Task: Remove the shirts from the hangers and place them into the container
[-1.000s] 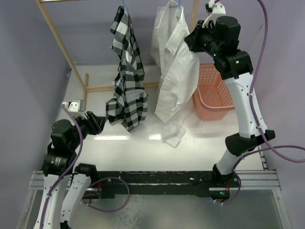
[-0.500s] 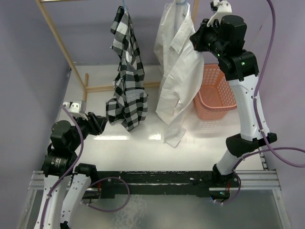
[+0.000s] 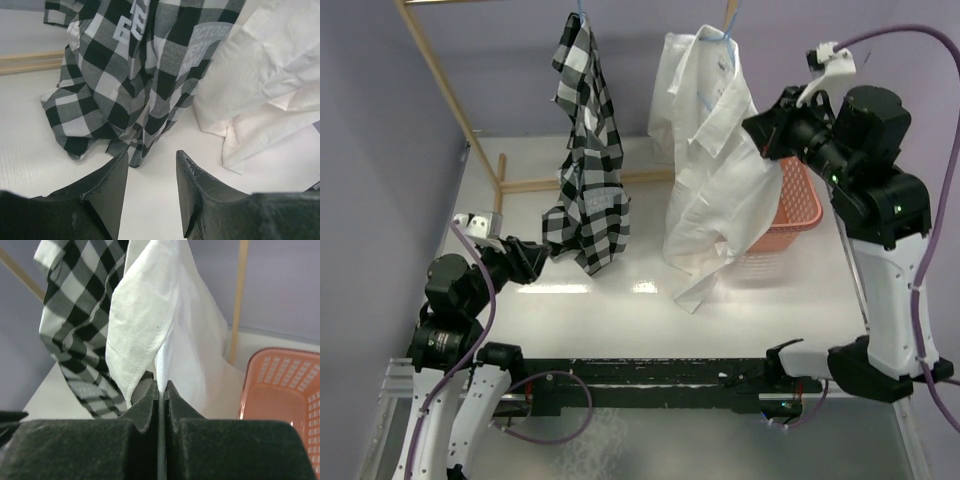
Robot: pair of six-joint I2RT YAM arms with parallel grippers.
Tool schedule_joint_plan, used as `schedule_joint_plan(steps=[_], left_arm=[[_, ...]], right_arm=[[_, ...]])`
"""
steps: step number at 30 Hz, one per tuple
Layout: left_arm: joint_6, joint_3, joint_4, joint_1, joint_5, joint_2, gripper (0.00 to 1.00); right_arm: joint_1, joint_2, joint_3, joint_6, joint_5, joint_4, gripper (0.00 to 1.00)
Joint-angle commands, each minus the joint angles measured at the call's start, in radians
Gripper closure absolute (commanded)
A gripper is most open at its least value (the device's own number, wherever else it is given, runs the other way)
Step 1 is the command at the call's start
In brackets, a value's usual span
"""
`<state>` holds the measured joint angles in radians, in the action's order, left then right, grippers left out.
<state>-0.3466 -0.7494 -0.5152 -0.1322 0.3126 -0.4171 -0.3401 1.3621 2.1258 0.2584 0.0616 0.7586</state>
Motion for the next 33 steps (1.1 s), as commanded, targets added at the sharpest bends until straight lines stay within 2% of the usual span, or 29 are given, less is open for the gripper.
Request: schedule_joint_plan(steps=[1,7,11,15,19,21,24,29,33], left_arm=[[0.024,0.015,0.148,-0.006,0.109,0.015,0.52],[0.049,-0.061,0.348,-0.006,0.156,-0.008,0.48],[0.039,-0.152,0.451,-0.006,0.229,-0.141,0.47],[-0.020,-0.231,0.564,-0.006,0.352,-0.307,0.40],[-0.114,-0.295,0.720,-0.011,0.423,-0.436,0.37],[-0.134,-0.348,0.749,-0.024,0.422,-0.497,0.37],[-0.066,-0.439,0.702,-0.089,0.381,-0.551,0.38],[0.165,-0.598,0.465,-0.271,0.196,-0.664,0.38],[0.317,-0.600,0.414,-0.418,0.025,-0.716,0.37]], right_arm=[[0.003,-0.169,-0.167,0.014,0.112,-0.010,1.00],[0.003,-0.501,-0.503,-0.021,0.350,-0.053,1.00],[0.003,-0.581,-0.526,-0.032,0.418,0.083,1.00],[0.003,-0.639,-0.520,-0.046,0.381,0.187,1.00],[0.003,-0.657,-0.514,-0.031,0.412,0.205,1.00],[0.003,-0.658,-0.523,-0.025,0.425,0.192,1.00],[0.003,-0.658,-0.562,-0.005,0.430,0.146,1.00],[0.003,-0.636,-0.580,0.015,0.460,0.096,1.00],[0.003,-0.625,-0.566,0.013,0.445,0.094,1.00]])
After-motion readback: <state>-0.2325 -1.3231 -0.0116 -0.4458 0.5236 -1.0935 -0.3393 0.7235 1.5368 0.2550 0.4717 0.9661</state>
